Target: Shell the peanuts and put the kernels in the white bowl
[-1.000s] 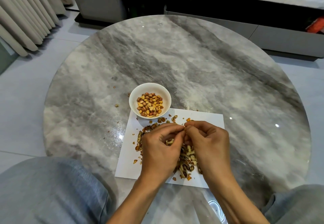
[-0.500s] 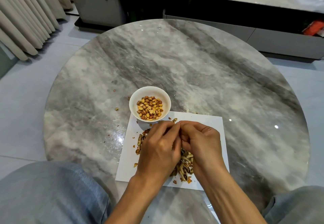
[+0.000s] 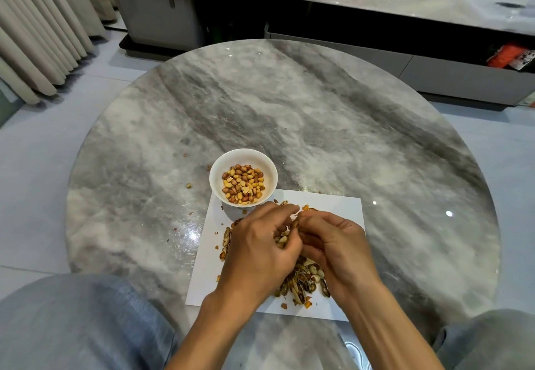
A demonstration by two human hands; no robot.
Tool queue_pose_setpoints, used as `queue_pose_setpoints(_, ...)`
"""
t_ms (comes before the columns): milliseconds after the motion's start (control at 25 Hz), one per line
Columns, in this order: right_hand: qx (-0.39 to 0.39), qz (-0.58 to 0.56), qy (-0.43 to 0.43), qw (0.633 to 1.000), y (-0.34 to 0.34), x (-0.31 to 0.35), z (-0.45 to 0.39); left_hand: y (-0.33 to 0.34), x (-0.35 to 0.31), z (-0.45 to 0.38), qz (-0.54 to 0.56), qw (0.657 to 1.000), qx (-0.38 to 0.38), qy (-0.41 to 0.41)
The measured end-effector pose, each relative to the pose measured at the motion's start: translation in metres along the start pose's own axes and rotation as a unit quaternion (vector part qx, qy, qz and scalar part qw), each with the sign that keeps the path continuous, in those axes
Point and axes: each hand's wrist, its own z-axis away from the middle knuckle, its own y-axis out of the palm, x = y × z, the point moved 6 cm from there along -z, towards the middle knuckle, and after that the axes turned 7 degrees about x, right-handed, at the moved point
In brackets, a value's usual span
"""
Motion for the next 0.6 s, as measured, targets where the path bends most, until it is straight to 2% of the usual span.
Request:
queue_pose_setpoints(80,-0.004,0.030,-0.011,0.999,0.000,-0.001,-0.001,0.006,-0.004,0.003,-0.067,0.997,0.022,0.042)
queue_pose_setpoints(160,-0.008,0.019,-0.016,1.000,0.000,-0.002,-0.002,0.004,-0.002,0.003,-0.031,0.999,0.018,0.032)
queue_pose_setpoints(240,-0.002,-0.008,-0.014,1.000,0.000,-0.002,-0.001,-0.002,0.005,-0.001,0.086,0.995,0.013,-0.050)
queue_pose_setpoints(360,0.001,-0.020,-0.019,1.000,0.000,0.000,-0.001,-0.001,0.020,-0.001,0.229,0.954,0.030,-0.189)
queue_pose_setpoints(440,-0.017,0.022,-0.017,0.999,-0.004,-0.003,-0.001,-0.007,0.024,-0.003,0.191,0.960,-0.010,-0.207)
queue_pose_setpoints(480,-0.033,0.115,-0.023,0.993,-0.010,-0.003,0.000,-0.016,0.026,-0.006,0.126,0.971,-0.029,-0.202)
queue_pose_setpoints(520,-0.045,0.226,-0.036,0.972,-0.017,0.000,0.005,-0.024,0.028,-0.012,0.042,0.980,-0.022,-0.193)
queue_pose_setpoints(560,-0.072,0.337,-0.065,0.936,-0.023,0.009,0.012,-0.032,0.028,-0.017,-0.043,0.982,-0.013,-0.182)
queue_pose_setpoints(600,-0.110,0.388,-0.101,0.909,-0.028,0.019,0.021,-0.039,0.027,-0.020,-0.092,0.979,-0.005,-0.180)
